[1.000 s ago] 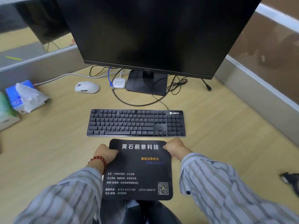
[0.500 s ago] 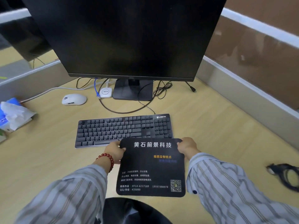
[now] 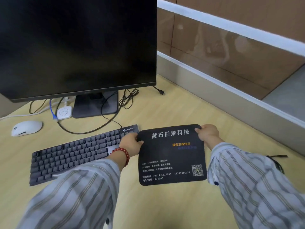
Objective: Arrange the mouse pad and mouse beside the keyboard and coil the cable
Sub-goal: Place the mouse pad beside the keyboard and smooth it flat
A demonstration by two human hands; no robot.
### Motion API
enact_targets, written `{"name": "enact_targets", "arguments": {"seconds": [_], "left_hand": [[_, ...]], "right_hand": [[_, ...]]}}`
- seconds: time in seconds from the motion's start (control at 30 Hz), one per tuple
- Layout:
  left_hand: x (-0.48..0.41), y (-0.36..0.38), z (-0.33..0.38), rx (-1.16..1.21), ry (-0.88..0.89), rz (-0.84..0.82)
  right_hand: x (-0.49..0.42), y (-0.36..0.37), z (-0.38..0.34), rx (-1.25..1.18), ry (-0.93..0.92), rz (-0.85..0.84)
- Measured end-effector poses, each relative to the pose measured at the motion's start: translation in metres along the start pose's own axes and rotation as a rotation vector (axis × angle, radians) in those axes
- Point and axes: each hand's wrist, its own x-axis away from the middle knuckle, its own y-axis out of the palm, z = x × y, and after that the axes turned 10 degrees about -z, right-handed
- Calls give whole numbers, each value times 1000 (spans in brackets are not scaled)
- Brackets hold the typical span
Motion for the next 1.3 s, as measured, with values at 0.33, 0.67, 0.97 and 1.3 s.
{"name": "enact_targets", "arguments": {"seconds": [0.33, 0.67, 0.97, 1.3], "left_hand": [[-55, 3, 35, -156, -39, 110], [-86, 0, 34, -491, -163, 240], [-101, 3, 25, -505, -144, 254], [-96, 25, 32, -641, 153, 298]], "right_hand": [[-72, -36, -18, -163, -110, -13], [-113, -26, -36, -166, -156, -31], [-126, -19, -37, -128, -140, -30], [-97, 6, -41, 410, -730, 206]]}}
